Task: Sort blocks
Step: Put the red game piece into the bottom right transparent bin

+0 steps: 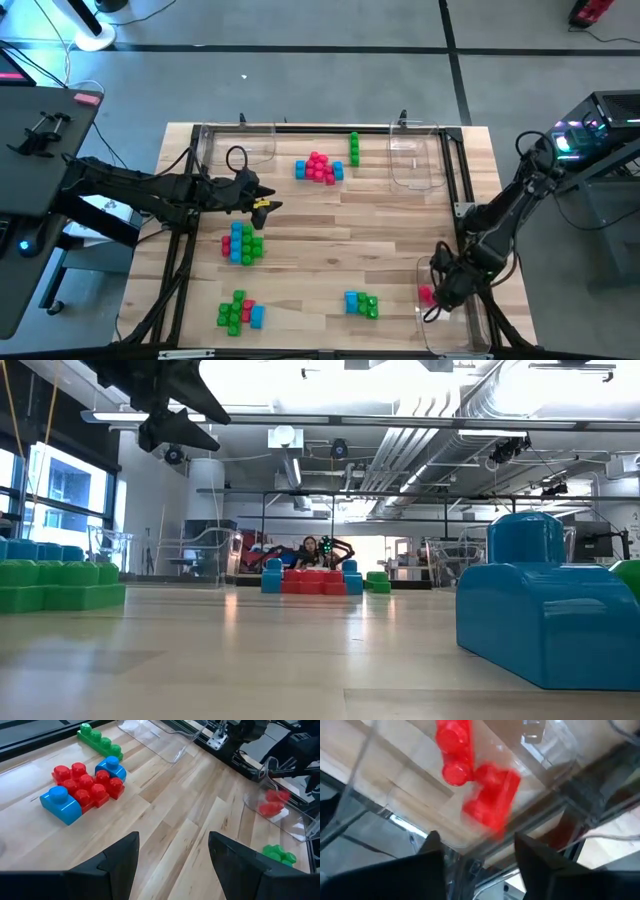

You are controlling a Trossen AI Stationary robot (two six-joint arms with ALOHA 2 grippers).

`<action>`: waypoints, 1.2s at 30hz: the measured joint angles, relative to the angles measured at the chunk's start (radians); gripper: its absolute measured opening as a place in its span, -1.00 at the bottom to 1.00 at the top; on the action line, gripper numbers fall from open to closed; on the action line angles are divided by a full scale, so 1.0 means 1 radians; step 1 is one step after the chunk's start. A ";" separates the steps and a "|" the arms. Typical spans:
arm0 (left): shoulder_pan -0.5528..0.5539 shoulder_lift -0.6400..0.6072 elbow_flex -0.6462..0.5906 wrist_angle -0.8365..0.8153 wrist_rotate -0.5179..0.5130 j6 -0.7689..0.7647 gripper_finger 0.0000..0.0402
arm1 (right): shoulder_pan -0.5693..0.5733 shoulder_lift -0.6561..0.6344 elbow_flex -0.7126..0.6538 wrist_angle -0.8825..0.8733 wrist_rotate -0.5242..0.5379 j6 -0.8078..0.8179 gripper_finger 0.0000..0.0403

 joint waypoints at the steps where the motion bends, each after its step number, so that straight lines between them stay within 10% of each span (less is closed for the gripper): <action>1: 0.000 0.000 0.000 0.000 0.000 -0.002 0.13 | -0.005 -0.001 0.009 0.000 -0.002 -0.030 -0.23; 7: 0.000 0.000 0.000 0.000 0.007 -0.010 0.13 | -0.068 -0.003 0.079 0.022 -0.090 -0.198 0.03; 15: 0.000 0.000 0.000 0.001 0.008 -0.062 0.13 | -0.350 0.004 0.152 0.327 0.366 -0.480 0.04; 21: 0.109 0.048 0.042 0.127 0.053 -0.060 0.13 | -0.641 0.082 0.151 0.498 0.403 -0.781 0.05; 27: 0.302 0.290 0.352 -0.207 0.171 0.167 0.04 | -0.774 0.091 0.157 0.697 0.241 -0.974 0.05; 36: 0.437 0.703 0.614 -0.300 0.185 0.462 -0.12 | -0.770 -0.002 0.239 0.681 0.314 -1.037 0.05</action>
